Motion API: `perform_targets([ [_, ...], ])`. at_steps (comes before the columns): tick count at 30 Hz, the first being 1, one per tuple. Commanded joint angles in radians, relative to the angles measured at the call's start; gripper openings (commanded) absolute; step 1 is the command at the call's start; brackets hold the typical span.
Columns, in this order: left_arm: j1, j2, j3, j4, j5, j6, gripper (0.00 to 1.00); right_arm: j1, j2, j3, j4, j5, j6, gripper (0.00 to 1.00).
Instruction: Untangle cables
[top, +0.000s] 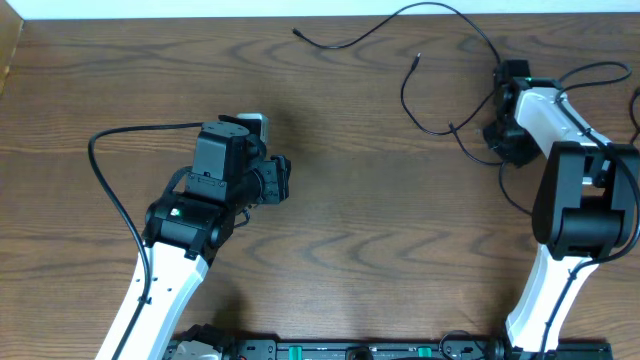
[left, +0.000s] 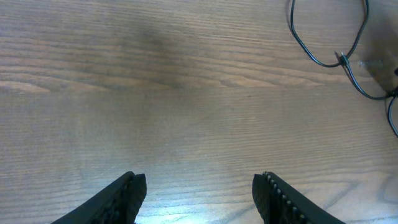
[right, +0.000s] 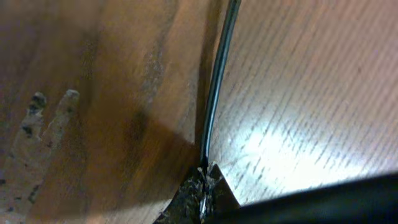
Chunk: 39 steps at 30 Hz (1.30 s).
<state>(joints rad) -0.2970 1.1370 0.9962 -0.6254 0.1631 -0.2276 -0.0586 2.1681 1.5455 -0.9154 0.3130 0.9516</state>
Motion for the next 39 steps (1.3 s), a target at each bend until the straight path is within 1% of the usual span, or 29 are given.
perform_targets([
  [1, 0.004, 0.0, 0.016, -0.003, 0.012, 0.018, 0.61, -0.082, 0.003, 0.083, 0.009, -0.08, -0.222, 0.01],
  [3, 0.004, 0.0, 0.016, -0.003, 0.012, 0.018, 0.61, -0.151, -0.034, 0.174, -0.002, -0.084, -0.307, 0.01],
  [7, 0.004, 0.0, 0.016, -0.003, 0.012, 0.018, 0.61, -0.296, -0.067, 0.346, -0.037, -0.084, -0.401, 0.01],
  [11, 0.004, 0.0, 0.016, -0.003, 0.012, 0.018, 0.61, -0.436, -0.07, 0.499, -0.069, -0.083, -0.461, 0.01],
  [13, 0.004, 0.0, 0.016, -0.003, 0.012, 0.018, 0.61, -0.486, -0.07, 0.541, -0.072, -0.083, -0.472, 0.01],
  [14, 0.004, 0.0, 0.016, -0.003, 0.012, 0.018, 0.61, -0.536, -0.07, 0.575, -0.072, -0.083, -0.471, 0.01],
  [19, 0.004, 0.0, 0.016, -0.003, 0.012, 0.018, 0.61, -0.679, -0.07, 0.622, -0.073, -0.087, -0.471, 0.01],
  [24, 0.004, 0.0, 0.016, -0.003, 0.012, 0.018, 0.61, -0.751, -0.07, 0.622, -0.076, -0.182, -0.45, 0.01],
  [25, 0.004, 0.0, 0.016, -0.003, 0.012, 0.017, 0.61, -0.76, -0.07, 0.622, -0.076, -0.217, -0.451, 0.04],
  [26, 0.004, 0.0, 0.016, -0.003, 0.012, 0.018, 0.61, -0.765, -0.07, 0.622, -0.076, -0.244, -0.452, 0.41],
  [27, 0.004, 0.0, 0.016, -0.003, 0.012, 0.017, 0.61, -0.766, -0.07, 0.622, -0.077, -0.268, -0.452, 0.88],
  [28, 0.004, 0.0, 0.016, -0.003, 0.012, 0.018, 0.61, -0.765, -0.07, 0.622, -0.077, -0.285, -0.452, 0.99],
  [33, 0.004, 0.0, 0.016, -0.003, 0.012, 0.017, 0.61, -0.76, -0.07, 0.622, -0.101, -0.429, -0.452, 0.99],
  [36, 0.004, 0.0, 0.016, -0.003, 0.012, 0.018, 0.61, -0.744, -0.07, 0.622, -0.154, -0.512, -0.478, 0.99],
  [37, 0.004, 0.0, 0.016, -0.003, 0.012, 0.018, 0.61, -0.727, -0.07, 0.622, -0.195, -0.596, -0.577, 0.99],
  [38, 0.004, 0.0, 0.016, -0.003, 0.012, 0.018, 0.61, -0.714, -0.07, 0.621, -0.229, -0.641, -0.644, 0.99],
  [39, 0.004, 0.0, 0.016, -0.003, 0.012, 0.018, 0.61, -0.702, -0.07, 0.621, -0.254, -0.656, -0.678, 0.99],
])
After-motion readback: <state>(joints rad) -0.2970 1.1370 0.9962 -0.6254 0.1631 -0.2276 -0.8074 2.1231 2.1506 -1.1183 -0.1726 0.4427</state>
